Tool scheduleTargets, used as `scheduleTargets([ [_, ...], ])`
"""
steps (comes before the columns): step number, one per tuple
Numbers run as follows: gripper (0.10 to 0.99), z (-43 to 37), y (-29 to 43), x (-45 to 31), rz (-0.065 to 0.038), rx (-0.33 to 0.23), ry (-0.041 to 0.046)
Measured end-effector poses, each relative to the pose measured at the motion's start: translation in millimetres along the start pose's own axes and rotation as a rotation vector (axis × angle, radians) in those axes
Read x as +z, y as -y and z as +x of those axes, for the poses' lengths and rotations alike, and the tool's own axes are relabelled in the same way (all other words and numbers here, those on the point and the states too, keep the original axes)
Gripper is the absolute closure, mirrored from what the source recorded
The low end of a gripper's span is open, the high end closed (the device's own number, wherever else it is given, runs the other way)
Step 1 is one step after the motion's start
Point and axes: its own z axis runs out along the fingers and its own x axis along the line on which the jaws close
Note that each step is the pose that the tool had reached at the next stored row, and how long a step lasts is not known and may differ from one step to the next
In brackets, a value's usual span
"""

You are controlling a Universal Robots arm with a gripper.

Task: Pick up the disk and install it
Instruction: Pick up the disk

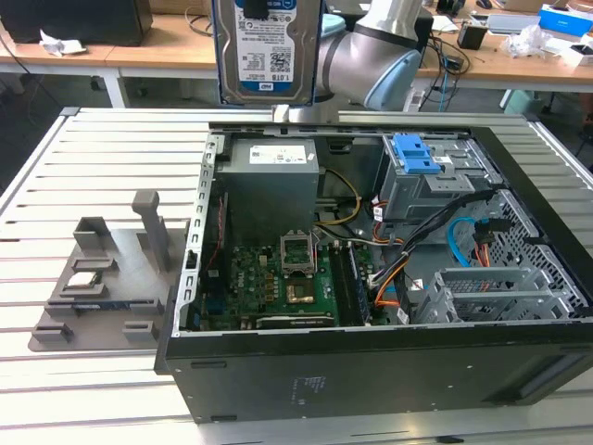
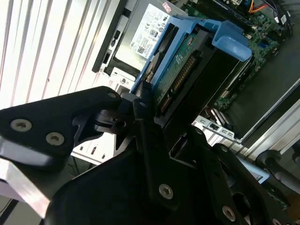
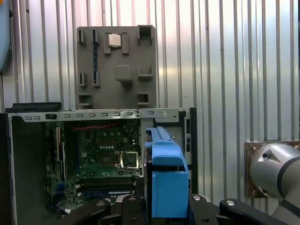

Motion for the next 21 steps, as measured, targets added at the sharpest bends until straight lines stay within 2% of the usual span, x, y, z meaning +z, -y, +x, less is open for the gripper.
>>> scheduleTargets([
  [4, 0.725, -0.6, 17.0, 0.2, 0.0, 0.0, 0.0],
  [5, 0.725, -0.9, 24.8, 0.3, 0.0, 0.0, -0.0001],
  [8, 0.725, -1.3, 35.2, 0.4, 0.0, 0.0, -0.0001],
  [11, 0.725, -1.8, 49.4, 0.6, 0.0, 0.0, -0.0001],
  [21, 0.725, -3.0, 84.2, 1.1, 0.0, 0.0, 0.0],
])
